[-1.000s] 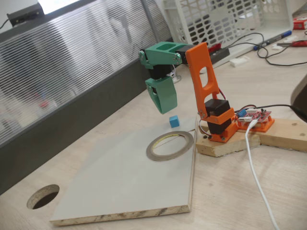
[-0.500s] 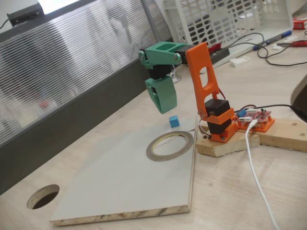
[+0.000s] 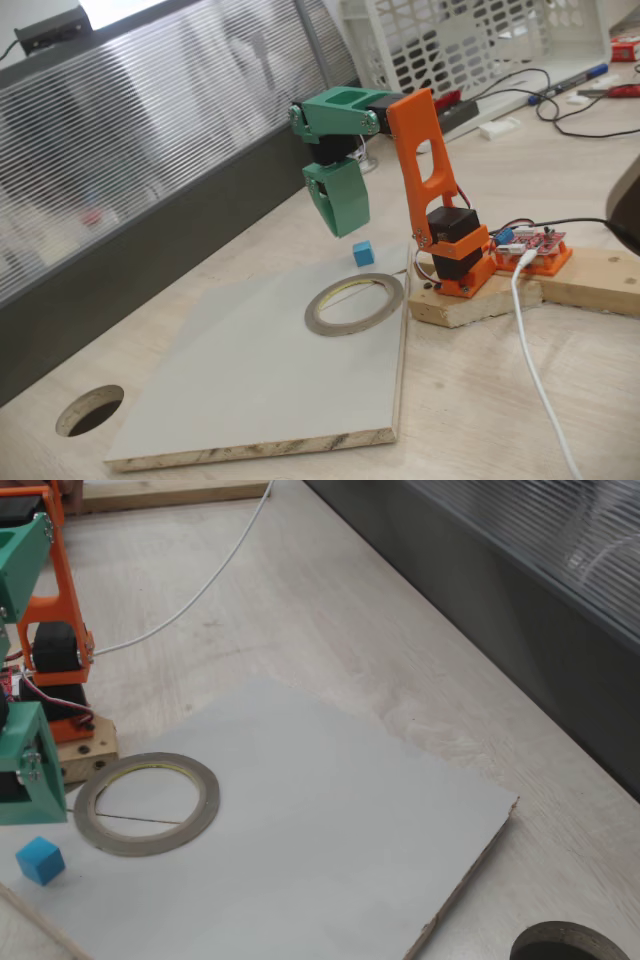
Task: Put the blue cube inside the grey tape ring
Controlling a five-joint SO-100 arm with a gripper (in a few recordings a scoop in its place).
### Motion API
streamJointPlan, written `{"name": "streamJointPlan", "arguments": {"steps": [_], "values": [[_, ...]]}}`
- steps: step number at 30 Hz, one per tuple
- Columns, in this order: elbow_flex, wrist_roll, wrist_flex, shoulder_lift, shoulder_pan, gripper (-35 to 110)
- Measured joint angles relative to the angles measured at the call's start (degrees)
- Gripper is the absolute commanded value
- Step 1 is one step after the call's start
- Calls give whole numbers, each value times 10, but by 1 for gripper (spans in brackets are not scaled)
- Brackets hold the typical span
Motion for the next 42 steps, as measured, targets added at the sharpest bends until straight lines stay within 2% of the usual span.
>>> {"name": "streamJointPlan", "arguments": {"steps": [9,14,29,42], "values": [[0,0,117,-6,0,81],[0,1,139,-6,0,99],[3,2,147,-11,0,99],[3,3,147,-173,0,99]]}}
